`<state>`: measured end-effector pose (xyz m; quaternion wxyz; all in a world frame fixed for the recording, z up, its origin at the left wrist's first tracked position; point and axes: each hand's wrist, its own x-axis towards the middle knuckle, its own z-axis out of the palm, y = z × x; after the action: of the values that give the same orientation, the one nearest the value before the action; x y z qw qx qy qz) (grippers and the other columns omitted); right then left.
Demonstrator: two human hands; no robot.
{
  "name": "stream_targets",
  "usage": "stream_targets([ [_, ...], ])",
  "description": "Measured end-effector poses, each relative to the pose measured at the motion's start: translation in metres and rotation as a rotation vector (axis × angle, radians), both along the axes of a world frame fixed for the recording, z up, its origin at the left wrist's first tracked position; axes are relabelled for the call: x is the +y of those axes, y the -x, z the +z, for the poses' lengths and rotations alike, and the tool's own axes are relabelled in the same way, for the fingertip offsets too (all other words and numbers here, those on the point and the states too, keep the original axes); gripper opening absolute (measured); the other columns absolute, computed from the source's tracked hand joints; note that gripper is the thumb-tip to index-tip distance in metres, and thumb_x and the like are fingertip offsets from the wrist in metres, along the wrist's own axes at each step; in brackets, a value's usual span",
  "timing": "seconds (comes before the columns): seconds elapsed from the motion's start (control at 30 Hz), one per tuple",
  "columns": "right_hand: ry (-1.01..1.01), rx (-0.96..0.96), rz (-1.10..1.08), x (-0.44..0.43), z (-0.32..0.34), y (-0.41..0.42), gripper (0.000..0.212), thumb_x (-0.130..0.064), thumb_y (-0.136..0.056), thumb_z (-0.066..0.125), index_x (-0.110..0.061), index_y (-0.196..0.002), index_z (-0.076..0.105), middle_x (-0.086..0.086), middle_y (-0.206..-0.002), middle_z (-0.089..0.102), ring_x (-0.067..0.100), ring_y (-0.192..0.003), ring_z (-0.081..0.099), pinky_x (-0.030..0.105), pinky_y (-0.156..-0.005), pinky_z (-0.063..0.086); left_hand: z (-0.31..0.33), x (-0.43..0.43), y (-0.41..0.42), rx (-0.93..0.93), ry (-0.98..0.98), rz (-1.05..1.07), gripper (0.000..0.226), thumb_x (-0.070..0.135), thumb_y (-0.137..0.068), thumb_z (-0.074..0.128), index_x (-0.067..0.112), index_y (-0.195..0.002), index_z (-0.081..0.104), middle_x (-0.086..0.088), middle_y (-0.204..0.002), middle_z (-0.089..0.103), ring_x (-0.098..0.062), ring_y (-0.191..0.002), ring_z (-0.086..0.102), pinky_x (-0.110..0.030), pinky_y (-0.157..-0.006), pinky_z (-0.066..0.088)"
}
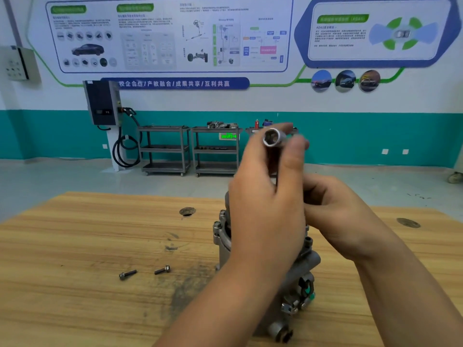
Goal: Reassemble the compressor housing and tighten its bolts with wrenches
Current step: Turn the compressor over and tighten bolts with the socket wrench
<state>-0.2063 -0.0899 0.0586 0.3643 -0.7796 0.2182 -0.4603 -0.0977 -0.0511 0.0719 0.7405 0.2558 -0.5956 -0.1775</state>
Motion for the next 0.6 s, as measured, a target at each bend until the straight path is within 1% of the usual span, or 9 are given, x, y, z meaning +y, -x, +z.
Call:
stream_targets([
  [0.07, -0.007, -0.004, -0.003, 0.001, 0.001, -0.001, 0.028, -0.031, -0.067, 0.069, -0.015, -0.089, 0.067, 0.002, -0.081, 0.071, 0.008, -0.078, 0.067, 0.016, -0.066, 0.05, 0.011, 0.002, 0.001, 0.118, -0.031, -0.065, 0.032, 0.048, -0.091, 0.044, 0.022, -0.088, 0.062, 0.004, -0.084, 0.072, -0.008, -0.071, 0.065, -0.031, -0.069, 0.056],
  [0.13, -0.017, -0.006, -0.003, 0.001, 0.001, -0.001, 0.026, -0.03, -0.067, 0.07, -0.013, -0.086, 0.067, -0.001, -0.078, 0.07, 0.007, -0.076, 0.066, 0.016, -0.064, 0.049, 0.017, 0.004, 0.004, 0.206, -0.075, -0.13, 0.043, 0.051, -0.091, 0.04, 0.016, -0.084, 0.063, -0.002, -0.081, 0.072, -0.013, -0.066, 0.064, -0.03, -0.065, 0.057],
  [0.2, -0.023, -0.012, 0.003, 0.0, 0.0, -0.002, 0.015, -0.021, -0.069, 0.072, -0.016, -0.083, 0.07, -0.003, -0.077, 0.071, 0.006, -0.074, 0.066, 0.015, -0.063, 0.048, 0.018, 0.006, 0.007, 0.238, -0.098, -0.135, 0.047, 0.054, -0.082, 0.038, 0.013, -0.087, 0.061, -0.005, -0.083, 0.073, -0.014, -0.065, 0.063, -0.03, -0.063, 0.056],
  [0.23, -0.023, -0.024, 0.012, 0.0, 0.0, -0.002, 0.01, -0.017, -0.071, 0.07, -0.019, -0.08, 0.072, -0.004, -0.077, 0.071, 0.005, -0.074, 0.066, 0.014, -0.063, 0.048, 0.017, 0.007, 0.009, 0.25, -0.102, -0.132, 0.048, 0.054, -0.078, 0.037, 0.012, -0.088, 0.059, -0.005, -0.084, 0.073, -0.013, -0.064, 0.062, -0.029, -0.062, 0.056],
  [0.33, -0.005, -0.046, 0.041, 0.002, 0.002, -0.003, 0.019, -0.011, -0.073, 0.066, -0.028, -0.078, 0.073, -0.008, -0.075, 0.072, 0.002, -0.074, 0.067, 0.012, -0.063, 0.048, 0.014, 0.009, 0.012, 0.254, -0.093, -0.114, 0.05, 0.057, -0.075, 0.037, 0.013, -0.085, 0.057, -0.003, -0.085, 0.073, -0.01, -0.063, 0.061, -0.025, -0.06, 0.054],
  [0.43, 0.01, -0.037, 0.059, 0.005, 0.003, -0.004, 0.02, -0.008, -0.074, 0.065, -0.025, -0.081, 0.073, -0.01, -0.076, 0.071, 0.001, -0.075, 0.066, 0.011, -0.063, 0.048, 0.013, 0.012, 0.014, 0.252, -0.074, -0.068, 0.045, 0.056, -0.081, 0.038, 0.016, -0.081, 0.057, 0.0, -0.083, 0.073, -0.009, -0.063, 0.059, -0.027, -0.063, 0.052],
  [0.53, 0.018, -0.011, 0.015, 0.005, 0.002, -0.005, 0.021, -0.012, -0.072, 0.064, -0.029, -0.082, 0.073, -0.011, -0.076, 0.071, 0.001, -0.074, 0.066, 0.012, -0.062, 0.048, 0.013, 0.009, 0.017, 0.296, -0.081, -0.02, 0.041, 0.047, -0.095, 0.033, 0.018, -0.075, 0.054, 0.002, -0.074, 0.07, -0.009, -0.056, 0.052, -0.031, -0.06, 0.046],
  [0.6, 0.016, -0.009, 0.003, 0.005, 0.002, -0.005, 0.017, -0.013, -0.071, 0.064, -0.026, -0.08, 0.072, -0.009, -0.077, 0.071, 0.003, -0.075, 0.066, 0.013, -0.063, 0.048, 0.014, 0.007, 0.017, 0.31, -0.085, 0.0, 0.043, 0.046, -0.098, 0.029, 0.02, -0.072, 0.052, 0.001, -0.066, 0.065, -0.008, -0.052, 0.05, -0.032, -0.059, 0.044],
])
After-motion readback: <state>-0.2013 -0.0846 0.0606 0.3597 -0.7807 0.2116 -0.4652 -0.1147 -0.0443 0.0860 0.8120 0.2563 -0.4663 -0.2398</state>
